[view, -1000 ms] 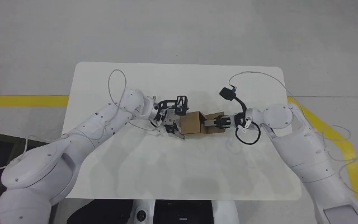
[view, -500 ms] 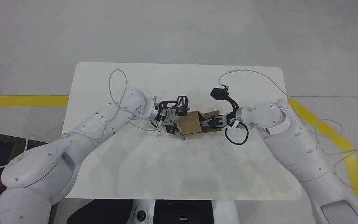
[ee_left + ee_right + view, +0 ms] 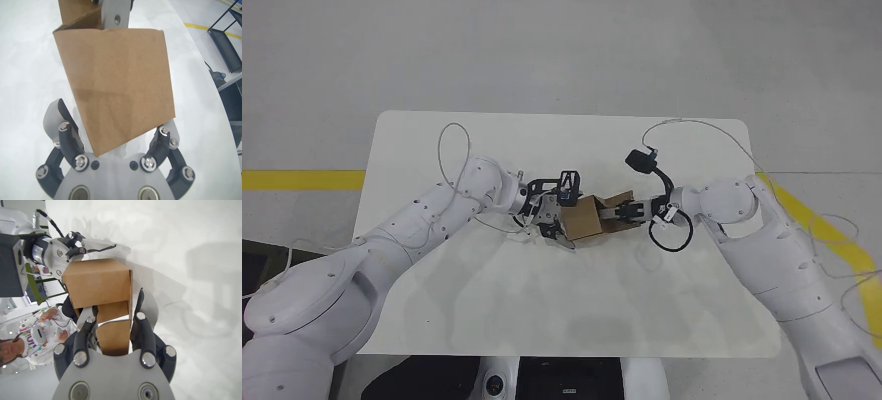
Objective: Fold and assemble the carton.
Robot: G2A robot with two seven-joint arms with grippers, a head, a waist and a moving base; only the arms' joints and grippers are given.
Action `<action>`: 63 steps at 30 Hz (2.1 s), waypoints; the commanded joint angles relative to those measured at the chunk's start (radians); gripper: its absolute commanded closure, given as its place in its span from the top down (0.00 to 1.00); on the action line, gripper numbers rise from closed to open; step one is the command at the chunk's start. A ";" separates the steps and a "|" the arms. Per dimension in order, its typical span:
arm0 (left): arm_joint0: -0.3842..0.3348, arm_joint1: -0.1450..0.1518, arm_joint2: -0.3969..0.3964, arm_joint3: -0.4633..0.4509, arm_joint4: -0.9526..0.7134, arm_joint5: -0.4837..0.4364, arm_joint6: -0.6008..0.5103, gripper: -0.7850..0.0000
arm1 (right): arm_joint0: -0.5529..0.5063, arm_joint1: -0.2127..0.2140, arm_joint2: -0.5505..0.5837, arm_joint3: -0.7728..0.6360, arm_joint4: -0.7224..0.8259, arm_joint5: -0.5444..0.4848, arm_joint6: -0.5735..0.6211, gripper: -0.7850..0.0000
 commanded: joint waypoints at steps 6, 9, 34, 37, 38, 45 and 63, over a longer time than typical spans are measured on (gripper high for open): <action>0.001 0.000 0.006 0.006 -0.003 0.000 0.005 1.00 | -0.037 0.017 0.086 0.042 0.090 -0.059 0.019 0.48; 0.000 -0.001 0.009 0.009 -0.005 0.000 0.003 1.00 | -0.056 0.022 0.115 0.051 0.148 -0.080 0.023 0.47; -0.001 -0.002 0.020 0.018 -0.027 0.000 -0.029 1.00 | -0.151 0.044 0.226 0.081 0.396 -0.131 0.082 0.27; -0.001 -0.002 0.020 0.017 -0.028 0.000 -0.034 1.00 | -0.148 0.042 0.219 0.088 0.404 -0.138 0.084 0.26; -0.001 -0.002 0.020 0.016 -0.029 0.000 -0.036 1.00 | -0.146 0.042 0.217 0.089 0.404 -0.138 0.083 0.26; -0.004 -0.001 0.020 0.014 -0.031 0.000 -0.043 1.00 | -0.130 0.042 0.199 0.065 0.363 -0.139 0.079 0.22; -0.025 0.005 0.020 -0.013 -0.040 0.000 -0.053 1.00 | -0.086 0.032 0.103 -0.001 0.234 -0.095 0.045 0.24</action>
